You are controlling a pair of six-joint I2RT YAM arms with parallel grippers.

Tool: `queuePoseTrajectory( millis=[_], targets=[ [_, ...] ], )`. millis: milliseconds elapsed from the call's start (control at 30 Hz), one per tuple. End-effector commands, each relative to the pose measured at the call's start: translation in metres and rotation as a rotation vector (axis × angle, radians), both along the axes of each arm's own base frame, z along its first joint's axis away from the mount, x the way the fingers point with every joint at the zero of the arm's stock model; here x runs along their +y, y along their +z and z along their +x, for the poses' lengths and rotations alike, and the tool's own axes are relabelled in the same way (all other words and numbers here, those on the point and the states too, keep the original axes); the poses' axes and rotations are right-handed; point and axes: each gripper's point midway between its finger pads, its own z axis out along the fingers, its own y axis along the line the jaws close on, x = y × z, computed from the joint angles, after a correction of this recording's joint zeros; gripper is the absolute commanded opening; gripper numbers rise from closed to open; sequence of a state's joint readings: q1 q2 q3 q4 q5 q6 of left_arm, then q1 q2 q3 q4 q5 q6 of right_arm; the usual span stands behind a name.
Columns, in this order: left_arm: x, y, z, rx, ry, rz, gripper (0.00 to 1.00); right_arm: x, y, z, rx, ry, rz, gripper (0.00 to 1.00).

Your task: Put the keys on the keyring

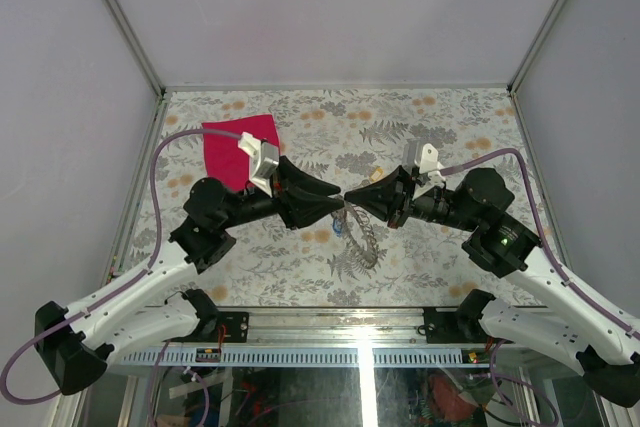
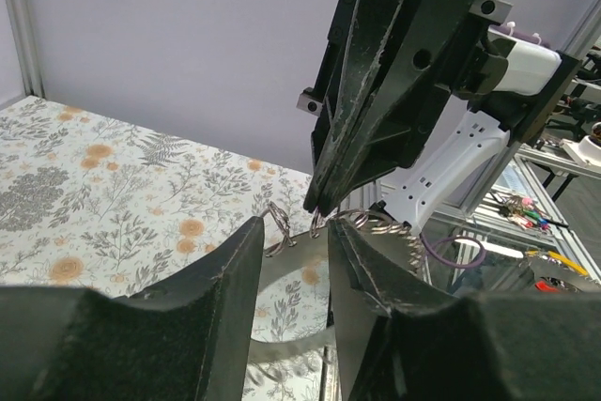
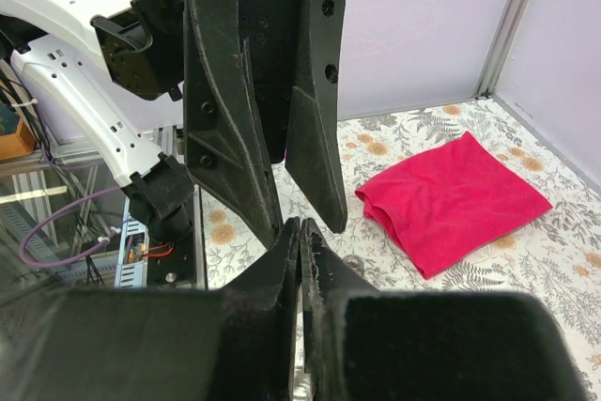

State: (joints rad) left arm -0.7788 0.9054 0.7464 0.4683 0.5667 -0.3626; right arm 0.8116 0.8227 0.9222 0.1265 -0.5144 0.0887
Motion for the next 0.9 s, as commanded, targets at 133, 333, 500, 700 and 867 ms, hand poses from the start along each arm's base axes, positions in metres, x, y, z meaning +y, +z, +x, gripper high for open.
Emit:
queuePoseTrajectory(
  millis=[133,333,500,700,867],
  targets=[
    [0.0,0.016,-0.007,-0.05,-0.036,-0.057,0.37,-0.005,0.04,-0.001,-0.085,-0.016,0.12,0.0],
    [-0.004,0.013,-0.007,-0.042,-0.051,-0.052,0.38,-0.005,0.045,-0.002,-0.09,-0.017,0.143,0.0],
    [-0.005,0.014,-0.007,-0.042,-0.063,-0.062,0.38,-0.004,0.044,-0.002,-0.087,-0.012,0.141,0.0],
    [-0.006,0.02,-0.011,-0.051,-0.087,-0.081,0.35,-0.002,0.04,0.0,-0.078,-0.009,0.133,0.0],
    [-0.009,0.018,-0.013,-0.049,-0.113,-0.071,0.3,-0.002,0.041,-0.001,-0.08,-0.006,0.138,0.0]
  ],
)
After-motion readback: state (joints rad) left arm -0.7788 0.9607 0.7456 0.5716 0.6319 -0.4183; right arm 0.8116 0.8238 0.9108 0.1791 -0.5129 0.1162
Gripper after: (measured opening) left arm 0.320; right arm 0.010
